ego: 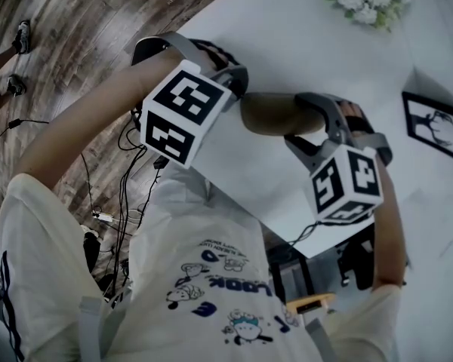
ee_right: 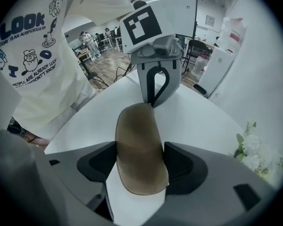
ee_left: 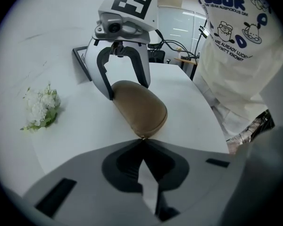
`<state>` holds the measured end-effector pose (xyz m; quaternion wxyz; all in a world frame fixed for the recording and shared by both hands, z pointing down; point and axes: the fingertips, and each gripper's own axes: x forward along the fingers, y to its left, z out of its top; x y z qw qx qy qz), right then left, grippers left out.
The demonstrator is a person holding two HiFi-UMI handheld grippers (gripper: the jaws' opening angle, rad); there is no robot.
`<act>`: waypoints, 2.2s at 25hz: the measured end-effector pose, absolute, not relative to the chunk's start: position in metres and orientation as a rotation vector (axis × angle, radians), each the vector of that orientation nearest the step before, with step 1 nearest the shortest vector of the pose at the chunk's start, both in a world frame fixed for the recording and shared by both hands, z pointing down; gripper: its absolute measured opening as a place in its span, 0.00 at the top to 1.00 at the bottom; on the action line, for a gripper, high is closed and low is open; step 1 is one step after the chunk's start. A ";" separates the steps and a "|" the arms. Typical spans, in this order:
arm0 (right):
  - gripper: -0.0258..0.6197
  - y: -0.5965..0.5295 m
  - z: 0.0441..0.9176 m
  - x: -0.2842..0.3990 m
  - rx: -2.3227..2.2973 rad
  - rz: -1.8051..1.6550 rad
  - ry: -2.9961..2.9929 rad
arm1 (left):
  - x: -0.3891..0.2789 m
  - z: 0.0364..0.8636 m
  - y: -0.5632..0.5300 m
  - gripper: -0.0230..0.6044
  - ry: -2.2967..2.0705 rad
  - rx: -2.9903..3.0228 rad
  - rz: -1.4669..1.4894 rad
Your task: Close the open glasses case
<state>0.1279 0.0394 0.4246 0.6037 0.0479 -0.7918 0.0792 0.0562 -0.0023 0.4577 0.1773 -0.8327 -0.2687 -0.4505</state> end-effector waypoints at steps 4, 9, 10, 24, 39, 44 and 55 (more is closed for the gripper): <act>0.50 0.038 0.427 0.128 0.135 0.175 -1.835 | 0.055 0.456 -0.004 0.96 -0.688 -2.391 -1.266; 0.49 0.038 0.430 0.130 0.169 0.203 -1.820 | 0.051 0.455 -0.003 0.96 -0.645 -2.372 -1.252; 0.49 0.037 0.431 0.131 0.182 0.208 -1.820 | 0.052 0.455 -0.003 0.96 -0.632 -2.368 -1.251; 0.47 0.034 0.433 0.128 0.323 0.339 -1.836 | 0.038 0.453 0.035 0.96 -0.585 -2.504 -1.285; 0.47 0.028 0.430 0.115 0.725 0.597 -1.809 | 0.049 0.451 0.051 0.96 -0.129 -2.789 -1.345; 0.47 0.027 0.430 0.114 0.951 0.760 -1.762 | 0.056 0.449 0.049 0.96 -0.094 -2.788 -1.340; 0.47 0.016 0.430 0.125 1.337 1.263 -1.603 | 0.091 0.442 0.081 0.96 -0.163 -2.829 -1.249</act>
